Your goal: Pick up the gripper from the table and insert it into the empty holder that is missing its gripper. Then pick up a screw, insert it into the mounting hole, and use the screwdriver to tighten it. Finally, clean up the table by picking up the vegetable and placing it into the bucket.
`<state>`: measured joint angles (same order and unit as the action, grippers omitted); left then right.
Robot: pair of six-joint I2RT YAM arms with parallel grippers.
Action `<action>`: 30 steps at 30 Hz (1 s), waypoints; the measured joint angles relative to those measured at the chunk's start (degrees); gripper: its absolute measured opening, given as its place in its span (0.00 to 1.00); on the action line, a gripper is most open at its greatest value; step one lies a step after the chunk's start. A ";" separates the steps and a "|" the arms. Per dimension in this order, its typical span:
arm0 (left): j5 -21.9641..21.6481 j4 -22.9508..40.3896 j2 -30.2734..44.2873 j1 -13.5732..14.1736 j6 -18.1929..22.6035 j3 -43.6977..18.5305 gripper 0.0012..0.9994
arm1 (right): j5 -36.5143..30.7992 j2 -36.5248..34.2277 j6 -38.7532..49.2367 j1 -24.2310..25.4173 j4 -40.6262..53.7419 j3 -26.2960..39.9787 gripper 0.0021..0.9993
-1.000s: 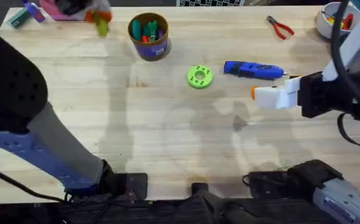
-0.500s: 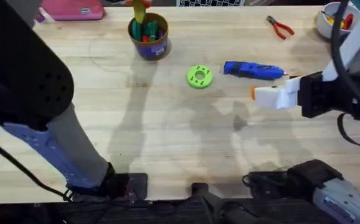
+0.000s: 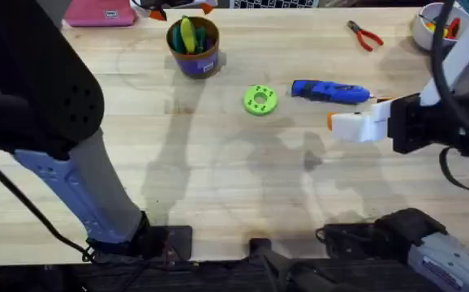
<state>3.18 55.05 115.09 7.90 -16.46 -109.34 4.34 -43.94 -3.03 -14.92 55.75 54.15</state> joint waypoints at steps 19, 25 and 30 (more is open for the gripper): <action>-3.02 12.13 -30.27 2.60 2.81 17.06 0.99 | 0.00 0.02 0.00 0.01 0.39 0.00 0.99; -3.01 10.21 -43.13 8.02 3.22 35.10 0.99 | 0.00 0.02 0.00 -0.01 0.76 0.00 0.99; -2.99 10.34 -49.53 11.07 3.16 43.04 0.99 | 0.00 0.02 0.00 0.01 1.40 0.00 0.99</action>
